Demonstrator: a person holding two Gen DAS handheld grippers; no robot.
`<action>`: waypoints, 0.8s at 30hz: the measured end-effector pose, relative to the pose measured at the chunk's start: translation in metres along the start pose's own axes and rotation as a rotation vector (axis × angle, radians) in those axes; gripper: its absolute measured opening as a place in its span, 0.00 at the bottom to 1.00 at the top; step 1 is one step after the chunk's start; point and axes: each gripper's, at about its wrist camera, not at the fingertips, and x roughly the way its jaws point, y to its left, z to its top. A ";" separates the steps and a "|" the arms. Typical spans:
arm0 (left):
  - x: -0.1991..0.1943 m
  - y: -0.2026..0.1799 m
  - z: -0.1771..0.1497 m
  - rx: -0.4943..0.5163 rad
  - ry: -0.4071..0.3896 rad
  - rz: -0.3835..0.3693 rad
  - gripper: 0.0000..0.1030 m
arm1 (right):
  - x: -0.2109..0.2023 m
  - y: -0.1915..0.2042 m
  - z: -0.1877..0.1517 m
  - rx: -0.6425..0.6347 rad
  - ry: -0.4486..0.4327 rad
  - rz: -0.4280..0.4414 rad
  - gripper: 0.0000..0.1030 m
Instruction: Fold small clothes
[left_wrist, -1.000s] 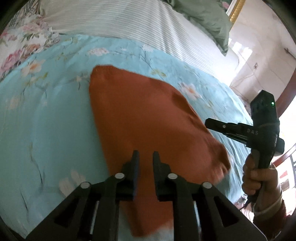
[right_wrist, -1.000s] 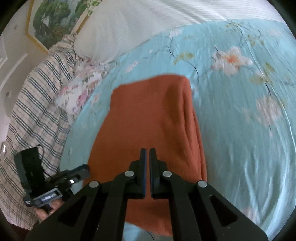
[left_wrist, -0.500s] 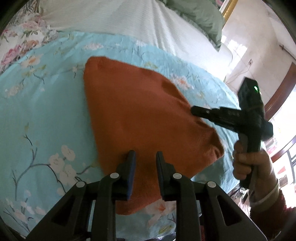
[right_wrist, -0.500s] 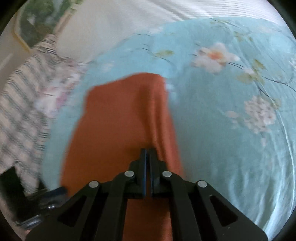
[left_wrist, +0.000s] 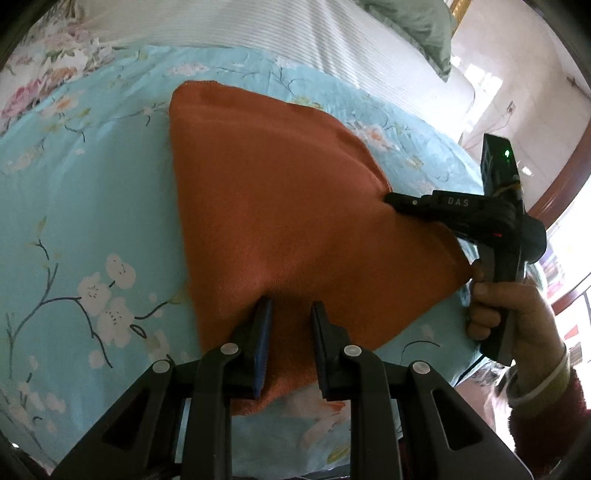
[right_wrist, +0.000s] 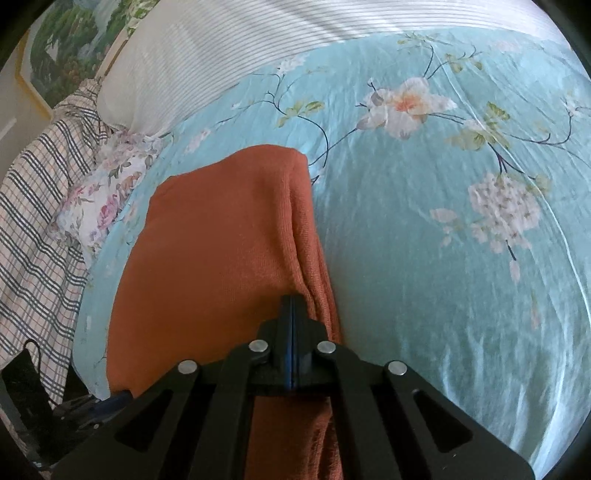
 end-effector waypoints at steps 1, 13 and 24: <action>0.000 -0.002 0.000 0.002 0.003 0.013 0.20 | 0.000 0.001 0.000 -0.004 -0.001 -0.002 0.00; 0.003 -0.016 0.001 0.020 0.021 0.141 0.21 | -0.037 0.025 -0.011 -0.053 -0.049 0.054 0.03; 0.002 -0.023 -0.001 0.040 0.014 0.177 0.21 | -0.038 0.003 -0.047 -0.063 0.017 0.019 0.00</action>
